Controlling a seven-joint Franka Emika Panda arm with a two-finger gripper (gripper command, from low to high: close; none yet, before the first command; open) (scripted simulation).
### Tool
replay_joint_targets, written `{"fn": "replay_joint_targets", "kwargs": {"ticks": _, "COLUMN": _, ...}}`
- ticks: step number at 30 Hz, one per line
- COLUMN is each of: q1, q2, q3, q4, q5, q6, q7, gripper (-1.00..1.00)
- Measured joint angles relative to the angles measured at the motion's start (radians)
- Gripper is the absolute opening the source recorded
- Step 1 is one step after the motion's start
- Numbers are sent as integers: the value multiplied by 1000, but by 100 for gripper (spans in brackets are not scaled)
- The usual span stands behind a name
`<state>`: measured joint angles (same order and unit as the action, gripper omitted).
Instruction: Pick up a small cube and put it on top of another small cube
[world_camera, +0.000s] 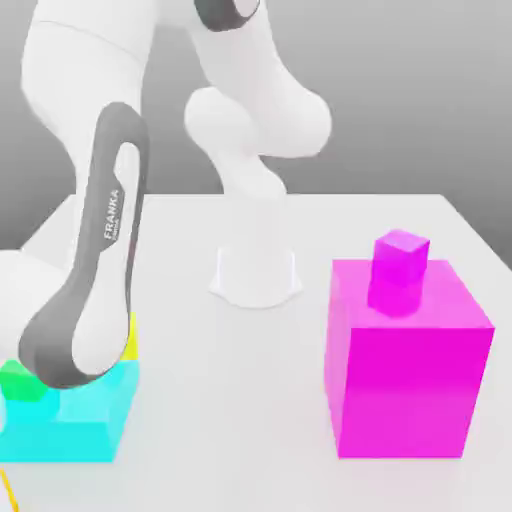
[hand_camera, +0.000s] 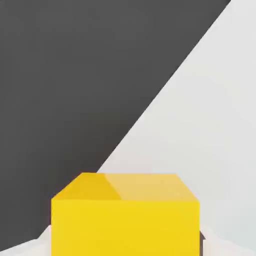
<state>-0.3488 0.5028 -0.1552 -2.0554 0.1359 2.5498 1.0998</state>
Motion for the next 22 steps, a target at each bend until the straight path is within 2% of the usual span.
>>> {"fn": "replay_joint_targets", "kwargs": {"ticks": 7, "q1": 7, "q2": -252, "q3": -80, "q4": -179, "q5": -43, "q6": -72, "q7": 127, "gripper": -100}}
{"fn": "replay_joint_targets", "kwargs": {"ticks": 14, "q1": -42, "q2": -512, "q3": -121, "q4": -368, "q5": -136, "q6": -135, "q7": 300, "gripper": -100}}
{"fn": "replay_joint_targets", "kwargs": {"ticks": 18, "q1": -70, "q2": -461, "q3": -109, "q4": -424, "q5": -113, "q6": -29, "q7": 303, "gripper": -100}}
{"fn": "replay_joint_targets", "kwargs": {"ticks": 19, "q1": -65, "q2": -433, "q3": -102, "q4": -432, "q5": -100, "q6": 6, "q7": 294, "gripper": 100}}
{"fn": "replay_joint_targets", "kwargs": {"ticks": 22, "q1": -65, "q2": -433, "q3": -102, "q4": -432, "q5": -100, "q6": 6, "q7": 294, "gripper": 100}}
